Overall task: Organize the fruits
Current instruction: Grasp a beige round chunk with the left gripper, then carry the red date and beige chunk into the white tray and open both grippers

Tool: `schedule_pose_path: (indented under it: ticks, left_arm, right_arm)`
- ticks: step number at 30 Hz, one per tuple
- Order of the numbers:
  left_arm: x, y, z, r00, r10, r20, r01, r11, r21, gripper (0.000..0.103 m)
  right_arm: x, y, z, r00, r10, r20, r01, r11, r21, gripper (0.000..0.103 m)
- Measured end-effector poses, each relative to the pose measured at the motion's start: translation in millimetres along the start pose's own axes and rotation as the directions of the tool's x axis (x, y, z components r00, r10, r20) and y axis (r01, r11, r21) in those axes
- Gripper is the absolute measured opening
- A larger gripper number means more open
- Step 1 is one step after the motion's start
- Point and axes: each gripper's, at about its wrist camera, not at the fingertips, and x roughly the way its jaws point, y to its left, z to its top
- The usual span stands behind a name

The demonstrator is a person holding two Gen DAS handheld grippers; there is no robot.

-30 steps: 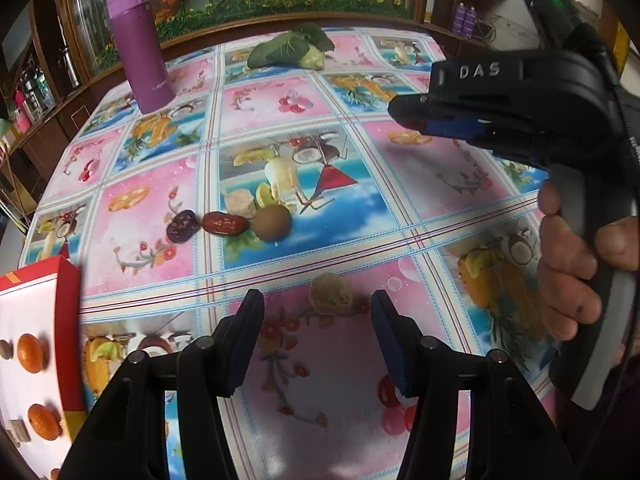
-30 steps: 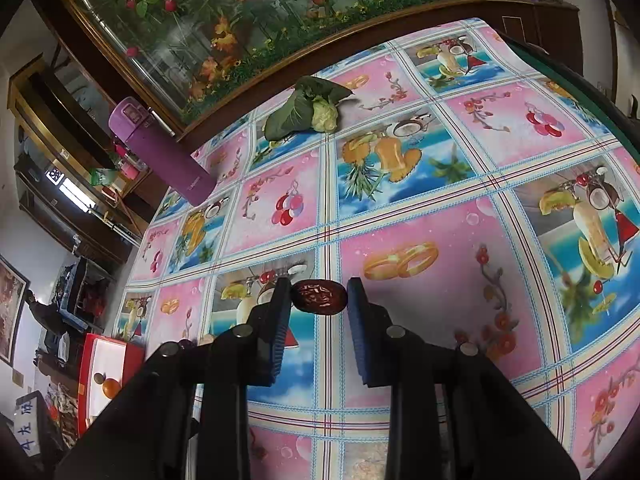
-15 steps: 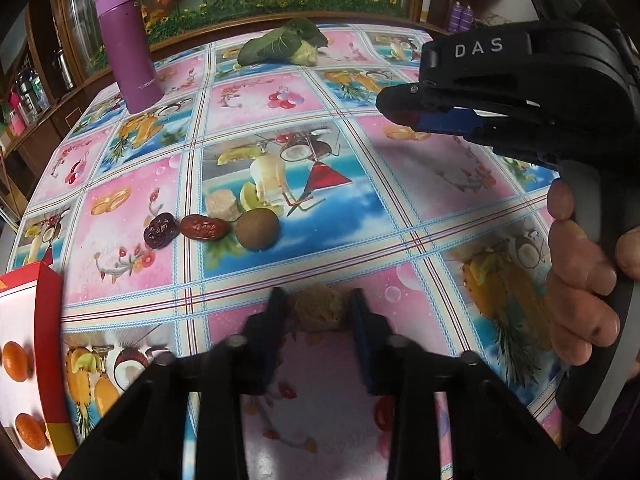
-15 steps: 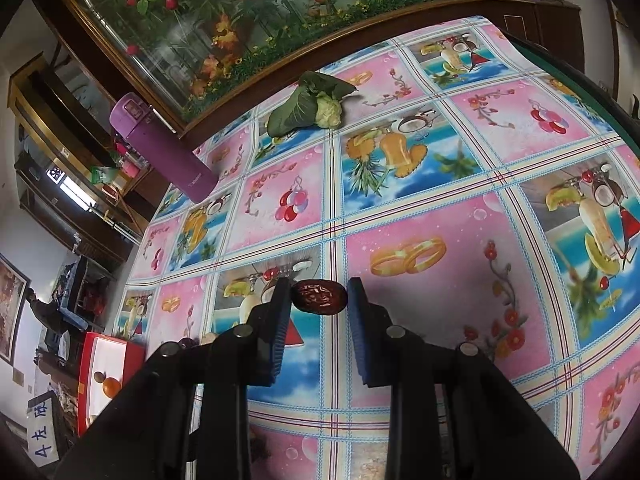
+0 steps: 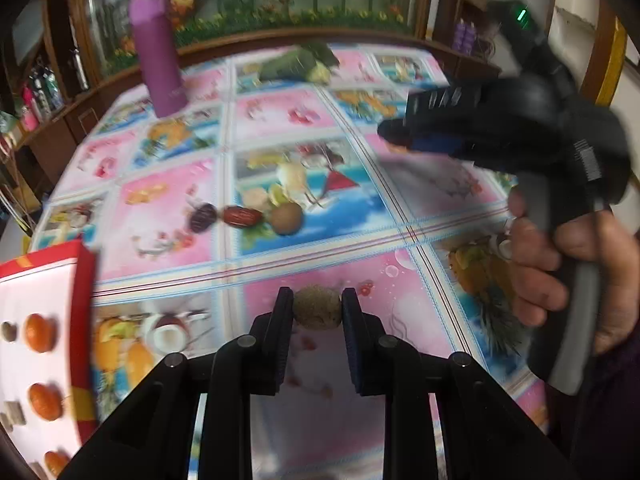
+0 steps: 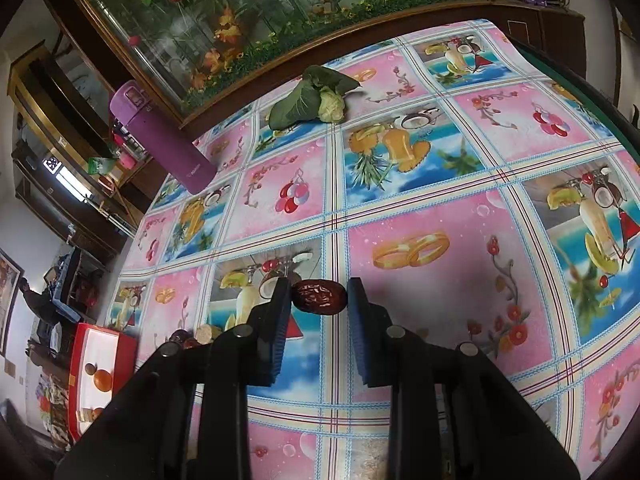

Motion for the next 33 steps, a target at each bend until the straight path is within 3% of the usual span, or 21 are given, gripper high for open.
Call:
schedule_pose_path:
  ticks: [7, 16, 23, 27, 33]
  left_arm:
    - [-45.0, 23.8, -14.5, 0.996, 0.022, 0.081, -0.018, 0.999, -0.047, 0.024]
    - [-82.4, 79.4, -39.8, 0.987, 0.094, 0.131, -0.072, 0.983, -0.166, 0.023]
    - [-102.8, 127.2, -61.8, 0.976, 0.153, 0.156, -0.109, 0.96, -0.259, 0.023]
    - [-113.4, 160.9, -73.3, 0.968, 0.199, 0.154, -0.141, 0.936, -0.323, 0.023]
    - [-136.2, 206.8, -91.6, 0.937, 0.309, 0.163, -0.217, 0.88, -0.422, 0.023]
  right_arm:
    - [4.3, 7.8, -6.8, 0.999, -0.039, 0.01, 0.039, 0.998, -0.045, 0.03]
    - [0.9, 16.3, -15.5, 0.99, -0.102, 0.101, 0.108, 0.992, -0.063, 0.03]
    - [2.9, 41.9, -40.1, 0.996, -0.045, 0.083, 0.051, 0.996, -0.074, 0.03]
    - [-0.8, 68.2, -59.5, 0.996, 0.032, 0.084, -0.025, 0.996, -0.083, 0.03]
    - [2.1, 117.7, -82.8, 0.988, 0.135, 0.07, -0.125, 0.984, -0.129, 0.031]
